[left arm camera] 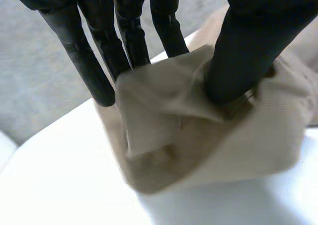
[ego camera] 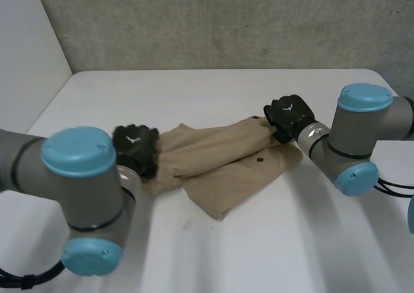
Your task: Fold the shorts.
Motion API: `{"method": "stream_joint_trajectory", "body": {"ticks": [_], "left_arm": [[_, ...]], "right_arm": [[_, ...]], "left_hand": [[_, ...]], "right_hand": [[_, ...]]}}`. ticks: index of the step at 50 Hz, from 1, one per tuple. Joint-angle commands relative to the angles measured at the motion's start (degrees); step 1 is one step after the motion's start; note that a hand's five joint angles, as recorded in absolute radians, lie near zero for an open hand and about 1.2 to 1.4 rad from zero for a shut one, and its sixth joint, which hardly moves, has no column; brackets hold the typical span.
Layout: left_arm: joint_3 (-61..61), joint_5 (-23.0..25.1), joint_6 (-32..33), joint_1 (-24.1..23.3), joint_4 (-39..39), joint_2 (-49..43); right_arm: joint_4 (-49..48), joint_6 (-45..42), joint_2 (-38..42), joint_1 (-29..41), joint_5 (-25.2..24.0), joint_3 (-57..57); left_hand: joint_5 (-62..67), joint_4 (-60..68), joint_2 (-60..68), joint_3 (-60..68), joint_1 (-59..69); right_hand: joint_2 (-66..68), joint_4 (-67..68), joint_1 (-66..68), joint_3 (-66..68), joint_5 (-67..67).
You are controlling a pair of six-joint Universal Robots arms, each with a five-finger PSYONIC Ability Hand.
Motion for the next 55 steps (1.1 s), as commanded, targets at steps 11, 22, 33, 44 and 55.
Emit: {"method": "stream_joint_trajectory", "body": {"ticks": [11, 22, 33, 44, 55], "left_arm": [[-3.25, 5.40, -0.36, 10.22, -0.95, 6.17], [-10.01, 9.80, -2.64, 6.71, -4.20, 20.41], [-15.20, 7.70, -8.18, -1.46, -5.08, 19.02], [-12.22, 4.88, -12.04, -3.40, -5.08, 9.79], [-8.35, 4.79, -12.22, -3.49, -4.46, 1.96]], "right_arm": [[11.19, 1.72, -4.38, -0.27, -0.03, 0.26], [11.72, 2.24, -5.79, 0.00, 2.42, 0.96], [11.98, 2.42, -6.23, 0.35, 4.62, 1.05], [14.09, 4.09, -7.63, 0.52, 5.59, 1.13], [14.36, 4.79, -8.34, 0.61, 5.50, 1.66]], "left_hand": [[-15.03, -15.69, -15.77, -15.53, -14.12], [-18.91, -19.58, -19.66, -19.42, -18.00], [-18.92, -19.58, -19.66, -19.42, -18.00], [-17.91, -18.57, -18.65, -18.41, -16.99], [-18.58, -19.24, -19.32, -19.08, -17.66]], "right_hand": [[12.96, 11.97, 28.98, 12.57, 16.97], [12.96, 11.97, 28.98, 12.57, 16.97], [12.96, 11.97, 28.98, 12.57, 16.97], [12.96, 11.97, 28.98, 12.57, 16.97], [12.96, 11.97, 28.98, 12.57, 16.97]]}}
